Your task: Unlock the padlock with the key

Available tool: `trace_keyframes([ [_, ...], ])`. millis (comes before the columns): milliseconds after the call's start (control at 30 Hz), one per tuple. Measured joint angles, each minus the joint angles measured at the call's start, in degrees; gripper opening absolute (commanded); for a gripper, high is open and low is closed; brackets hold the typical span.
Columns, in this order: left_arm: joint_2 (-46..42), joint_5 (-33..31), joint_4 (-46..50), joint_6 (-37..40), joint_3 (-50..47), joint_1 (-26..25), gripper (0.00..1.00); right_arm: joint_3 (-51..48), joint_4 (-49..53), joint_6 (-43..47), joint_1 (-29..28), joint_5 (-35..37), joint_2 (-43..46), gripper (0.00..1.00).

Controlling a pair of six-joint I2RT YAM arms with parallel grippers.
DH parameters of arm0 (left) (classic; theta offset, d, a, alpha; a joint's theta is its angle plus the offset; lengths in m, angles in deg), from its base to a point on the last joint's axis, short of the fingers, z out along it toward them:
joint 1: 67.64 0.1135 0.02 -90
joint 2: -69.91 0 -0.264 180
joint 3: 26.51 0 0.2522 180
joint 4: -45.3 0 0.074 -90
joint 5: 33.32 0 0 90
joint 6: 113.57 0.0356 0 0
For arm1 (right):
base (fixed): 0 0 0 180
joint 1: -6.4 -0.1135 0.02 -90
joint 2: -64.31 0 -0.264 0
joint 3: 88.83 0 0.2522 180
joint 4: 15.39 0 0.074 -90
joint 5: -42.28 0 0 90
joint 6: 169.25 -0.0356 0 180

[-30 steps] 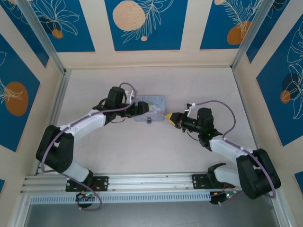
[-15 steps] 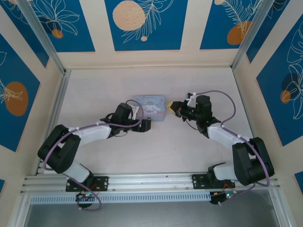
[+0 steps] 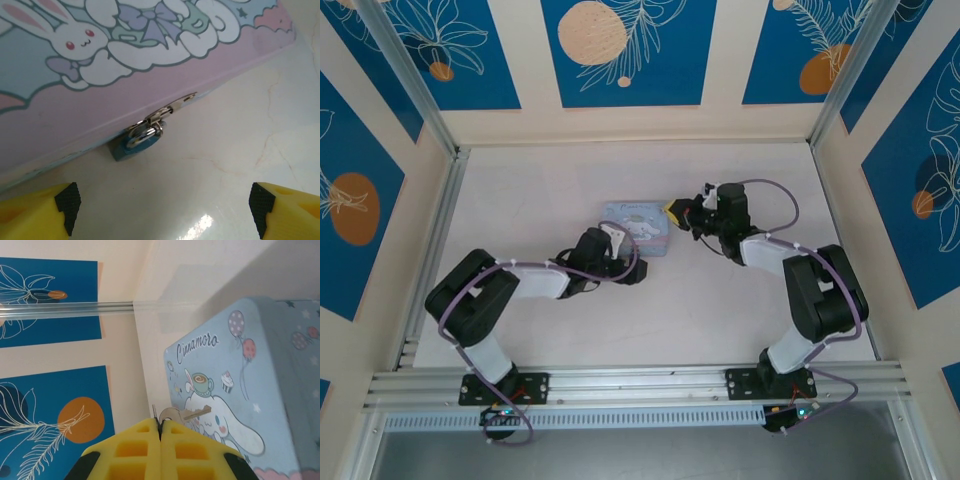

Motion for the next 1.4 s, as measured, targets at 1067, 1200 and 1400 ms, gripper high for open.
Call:
trace_keyframes([
  [1067,10.43,0.44,-11.96,0.94,5.4,-1.46,0.89,2.51,-1.51,-1.73,-1.84,1.09,-9.49,0.0],
  [1200,10.69,3.48,-12.37,-0.37,5.95,-1.66,0.89,2.58,-1.51,-1.73,-1.95,1.09,-9.68,0.0],
  [1400,10.84,5.75,-13.33,-2.51,6.03,-1.81,0.89,3.52,-1.53,-1.73,-1.95,1.07,-10.64,0.0],
])
